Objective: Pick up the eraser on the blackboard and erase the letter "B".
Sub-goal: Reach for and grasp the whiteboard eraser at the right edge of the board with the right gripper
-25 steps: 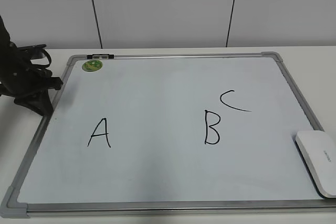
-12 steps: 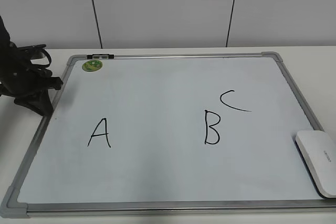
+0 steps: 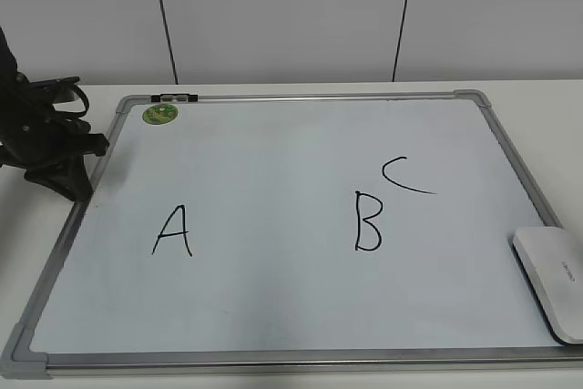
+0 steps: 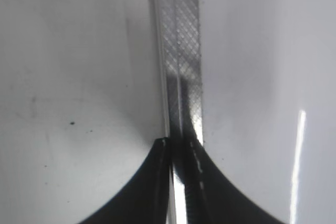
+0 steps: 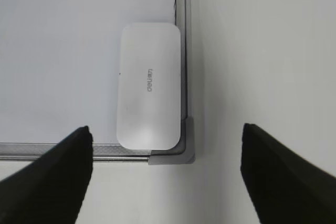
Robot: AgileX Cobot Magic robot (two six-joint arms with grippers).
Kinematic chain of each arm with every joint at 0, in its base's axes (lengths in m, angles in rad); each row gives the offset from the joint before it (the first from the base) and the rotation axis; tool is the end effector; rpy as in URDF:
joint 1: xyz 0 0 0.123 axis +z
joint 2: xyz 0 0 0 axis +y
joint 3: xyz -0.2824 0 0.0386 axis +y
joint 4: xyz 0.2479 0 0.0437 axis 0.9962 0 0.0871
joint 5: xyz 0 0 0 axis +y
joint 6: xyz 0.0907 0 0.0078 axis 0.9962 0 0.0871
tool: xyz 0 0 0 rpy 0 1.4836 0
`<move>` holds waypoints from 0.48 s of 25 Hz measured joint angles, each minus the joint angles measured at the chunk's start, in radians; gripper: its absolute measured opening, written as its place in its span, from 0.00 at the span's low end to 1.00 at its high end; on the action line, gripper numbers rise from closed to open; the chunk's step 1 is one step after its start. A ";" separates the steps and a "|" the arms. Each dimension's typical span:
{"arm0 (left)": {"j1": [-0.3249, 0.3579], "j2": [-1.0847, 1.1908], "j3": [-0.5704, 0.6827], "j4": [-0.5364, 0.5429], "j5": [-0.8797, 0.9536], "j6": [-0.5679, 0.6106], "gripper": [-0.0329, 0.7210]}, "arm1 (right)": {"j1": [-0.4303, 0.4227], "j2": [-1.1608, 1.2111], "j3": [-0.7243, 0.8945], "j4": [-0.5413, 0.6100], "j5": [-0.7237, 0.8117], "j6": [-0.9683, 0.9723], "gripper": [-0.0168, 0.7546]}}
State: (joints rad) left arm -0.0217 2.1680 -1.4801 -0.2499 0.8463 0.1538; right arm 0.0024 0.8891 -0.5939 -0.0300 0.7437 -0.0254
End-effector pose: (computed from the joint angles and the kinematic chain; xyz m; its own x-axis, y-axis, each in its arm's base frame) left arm 0.4218 -0.0260 0.1226 -0.9906 0.0080 -0.1365 0.0334 0.9821 -0.1853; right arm 0.1547 -0.0015 0.2621 -0.8138 -0.0494 -0.5790 -0.0293 0.9986 -0.0441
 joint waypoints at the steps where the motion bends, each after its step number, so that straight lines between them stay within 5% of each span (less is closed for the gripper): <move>1: 0.000 0.000 0.000 0.000 0.000 0.000 0.11 | 0.000 0.040 -0.002 0.002 -0.012 0.000 0.88; 12: 0.000 0.000 0.000 0.000 0.000 0.000 0.11 | 0.000 0.535 -0.117 0.015 -0.131 -0.020 0.89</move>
State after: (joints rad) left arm -0.0217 2.1680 -1.4801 -0.2499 0.8463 0.1538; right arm 0.0024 1.4240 -0.7107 -0.0145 0.6130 -0.0450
